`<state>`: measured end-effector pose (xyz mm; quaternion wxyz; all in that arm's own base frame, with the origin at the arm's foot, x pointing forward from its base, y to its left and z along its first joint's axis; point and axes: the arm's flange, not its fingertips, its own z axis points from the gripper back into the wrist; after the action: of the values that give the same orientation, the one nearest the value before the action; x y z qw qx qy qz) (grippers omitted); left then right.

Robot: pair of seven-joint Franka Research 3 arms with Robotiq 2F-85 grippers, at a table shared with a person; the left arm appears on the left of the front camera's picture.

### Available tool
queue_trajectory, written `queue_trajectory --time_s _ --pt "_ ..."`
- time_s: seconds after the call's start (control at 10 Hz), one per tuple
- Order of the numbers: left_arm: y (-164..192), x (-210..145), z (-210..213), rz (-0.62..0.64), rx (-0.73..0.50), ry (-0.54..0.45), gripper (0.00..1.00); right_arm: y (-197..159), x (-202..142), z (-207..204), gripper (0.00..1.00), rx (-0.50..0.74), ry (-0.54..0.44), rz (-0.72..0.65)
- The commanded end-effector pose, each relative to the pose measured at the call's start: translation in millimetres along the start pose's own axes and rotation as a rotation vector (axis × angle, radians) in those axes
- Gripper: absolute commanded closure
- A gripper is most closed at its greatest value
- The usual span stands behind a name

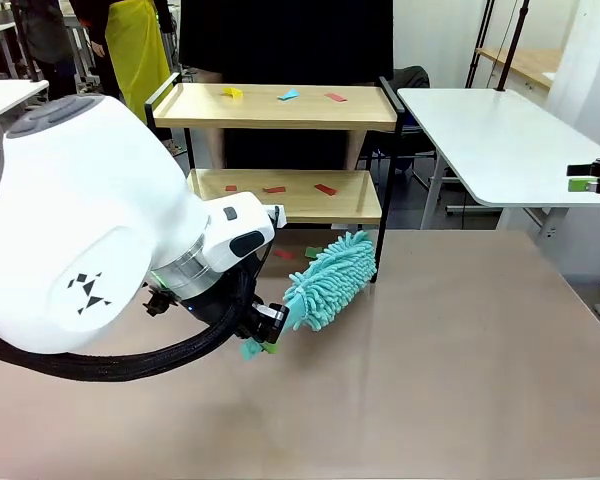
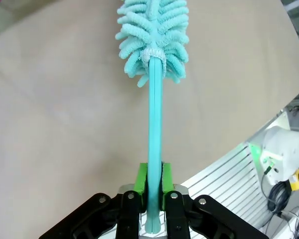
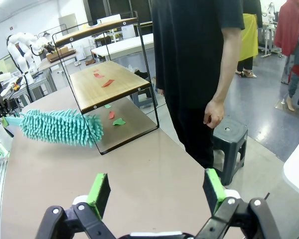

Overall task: Clean the shelf.
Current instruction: Clean the specific section of the Shelf indicated by the human with the Duster.

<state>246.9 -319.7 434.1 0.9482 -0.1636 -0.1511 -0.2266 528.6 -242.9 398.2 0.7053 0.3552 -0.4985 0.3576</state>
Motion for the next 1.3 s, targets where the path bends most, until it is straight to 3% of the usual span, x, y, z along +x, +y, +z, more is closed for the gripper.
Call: queue_trajectory --time_s 0.0,0.2,0.7,1.2 --pt "1.7 0.5 -2.6 0.005 0.003 0.002 0.86 1.6 2.3 -1.3 0.00 -0.001 -0.001 0.003" --pt "-22.1 5.9 -24.6 0.125 0.137 -0.078 0.86 1.6 2.3 -1.3 0.00 -0.001 -0.001 0.003" --pt "-44.4 12.5 -69.2 0.262 0.056 -0.117 0.86 1.6 2.3 -1.3 0.00 -0.001 -0.001 0.003" --pt "-43.9 36.4 -95.2 0.376 0.000 -0.245 0.86 1.6 2.3 -1.3 0.00 -0.001 -0.001 0.003"
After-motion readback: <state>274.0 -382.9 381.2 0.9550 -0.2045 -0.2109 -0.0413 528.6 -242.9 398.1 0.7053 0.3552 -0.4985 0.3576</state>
